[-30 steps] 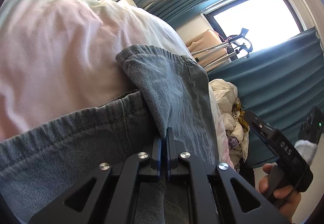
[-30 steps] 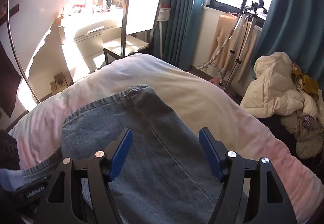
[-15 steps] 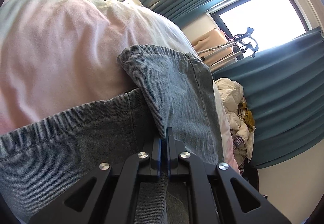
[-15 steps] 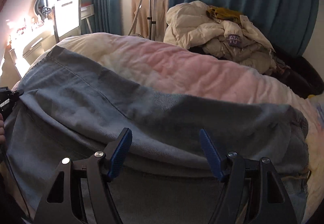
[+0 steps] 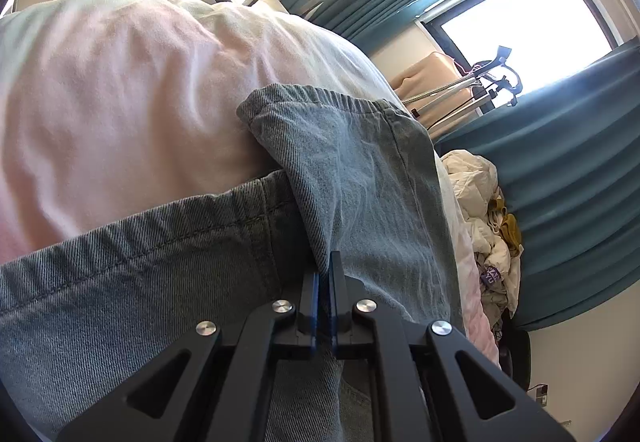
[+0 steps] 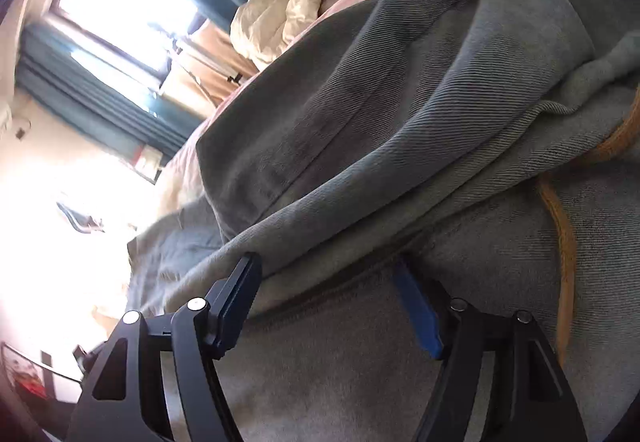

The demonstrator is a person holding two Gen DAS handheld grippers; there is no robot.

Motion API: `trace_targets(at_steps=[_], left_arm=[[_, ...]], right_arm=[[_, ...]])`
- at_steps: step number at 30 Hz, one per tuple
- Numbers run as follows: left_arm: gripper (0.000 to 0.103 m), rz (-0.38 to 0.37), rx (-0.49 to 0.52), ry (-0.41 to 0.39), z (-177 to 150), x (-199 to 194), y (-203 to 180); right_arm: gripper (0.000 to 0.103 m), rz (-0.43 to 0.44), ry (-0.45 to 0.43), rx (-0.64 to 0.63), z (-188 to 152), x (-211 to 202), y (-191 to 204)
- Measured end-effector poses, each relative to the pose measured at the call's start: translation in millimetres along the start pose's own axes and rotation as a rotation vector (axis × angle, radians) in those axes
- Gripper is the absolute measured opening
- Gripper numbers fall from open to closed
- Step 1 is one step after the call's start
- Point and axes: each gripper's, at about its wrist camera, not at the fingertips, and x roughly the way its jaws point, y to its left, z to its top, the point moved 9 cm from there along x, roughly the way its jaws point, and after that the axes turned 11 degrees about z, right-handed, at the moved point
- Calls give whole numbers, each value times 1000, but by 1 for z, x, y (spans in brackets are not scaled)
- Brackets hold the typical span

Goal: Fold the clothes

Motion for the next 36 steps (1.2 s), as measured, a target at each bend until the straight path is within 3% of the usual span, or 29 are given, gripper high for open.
trace_targets(at_steps=[2, 5, 8, 12, 15, 17, 20, 27, 29, 32, 36], left_arm=[[4, -2, 1, 0, 0, -1, 0], [4, -4, 4, -1, 1, -2, -1], [4, -6, 7, -2, 1, -3, -1], [4, 6, 13, 23, -1, 1, 0], [4, 17, 17, 37, -2, 4, 1], [7, 28, 25, 36, -2, 3, 1], [15, 76, 52, 25, -2, 1, 0], [18, 133, 88, -18, -7, -23, -1], [26, 152, 98, -56, -9, -38, -2], [46, 129, 176, -83, -25, -58, -15], [47, 84, 333, -98, -57, -81, -40]], right_arm=[[17, -22, -26, 13, 4, -4, -6], [10, -42, -50, -28, 8, -15, 8], [8, -54, -82, -40, 9, -29, 20], [8, -143, -19, 29, -15, -20, -9], [8, -145, -16, 28, -23, -16, -16], [15, -152, -25, 13, -23, -22, -9], [15, -195, -30, -50, -23, -39, 8], [15, -277, 7, -35, -60, -90, 20], [15, -288, -4, -59, -67, -107, 28], [23, -313, -19, -106, -77, -129, 37], [27, -304, -40, -156, -63, -144, 45]])
